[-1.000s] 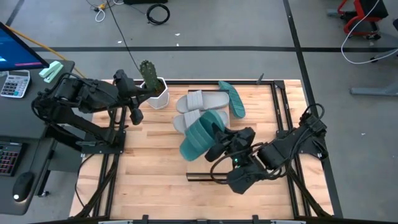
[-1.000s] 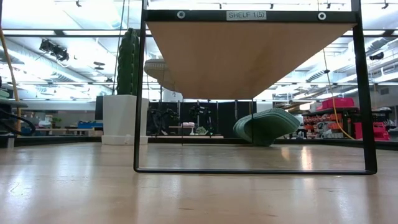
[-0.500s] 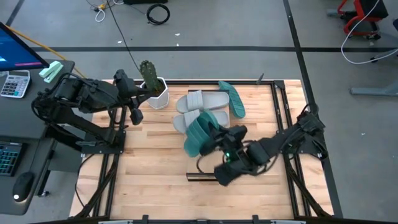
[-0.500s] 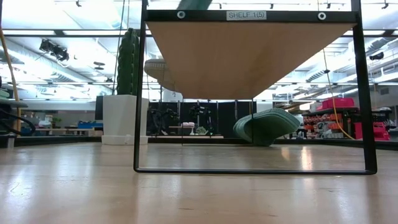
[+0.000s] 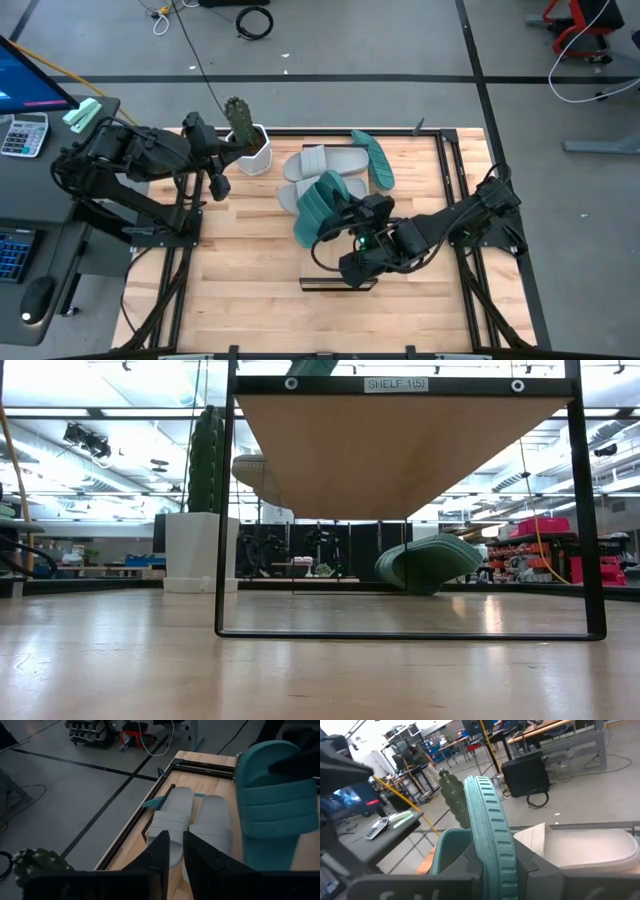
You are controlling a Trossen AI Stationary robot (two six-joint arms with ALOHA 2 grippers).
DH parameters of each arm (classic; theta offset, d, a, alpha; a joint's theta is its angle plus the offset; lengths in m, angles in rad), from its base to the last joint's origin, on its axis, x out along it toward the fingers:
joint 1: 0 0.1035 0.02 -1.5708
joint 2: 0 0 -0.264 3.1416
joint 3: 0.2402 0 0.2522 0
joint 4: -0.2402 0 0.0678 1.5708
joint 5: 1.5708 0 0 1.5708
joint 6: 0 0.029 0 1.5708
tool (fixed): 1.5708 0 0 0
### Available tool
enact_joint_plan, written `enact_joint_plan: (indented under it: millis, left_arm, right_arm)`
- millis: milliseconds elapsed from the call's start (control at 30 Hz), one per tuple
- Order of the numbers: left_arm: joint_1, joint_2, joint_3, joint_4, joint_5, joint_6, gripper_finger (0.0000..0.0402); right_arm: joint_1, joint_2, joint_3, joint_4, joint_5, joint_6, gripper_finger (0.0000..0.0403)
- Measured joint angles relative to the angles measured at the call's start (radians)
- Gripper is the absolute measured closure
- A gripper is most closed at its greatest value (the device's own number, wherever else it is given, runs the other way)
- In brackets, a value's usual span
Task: Pick and place slides into the shelf
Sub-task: Put the bottom green slipper on the shelf
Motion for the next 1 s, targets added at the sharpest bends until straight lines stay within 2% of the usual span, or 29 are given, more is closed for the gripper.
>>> enact_joint_plan:
  millis: [367,533,767,1000]
  left_arm:
    - [0.0,0.0,0.0,0.002,0.0,0.007,0.0338]
    - [0.0,0.0,0.0,0.016,0.0,0.026,0.0343]
    - [0.0,0.0,0.0,0.016,0.0,0.029,0.0348]
    - [0.0,0.0,0.0,0.015,0.0,0.029,0.0343]
  right_arm:
    - [0.104,0.003,0.003,0.085,0.026,0.022,0.0355]
    - [0.094,0.038,0.003,0.147,0.048,-0.01,0.0355]
    - [0.082,0.116,0.003,0.22,0.004,0.002,0.0355]
    - [0.104,0.113,0.003,0.217,-0.004,-0.042,0.0355]
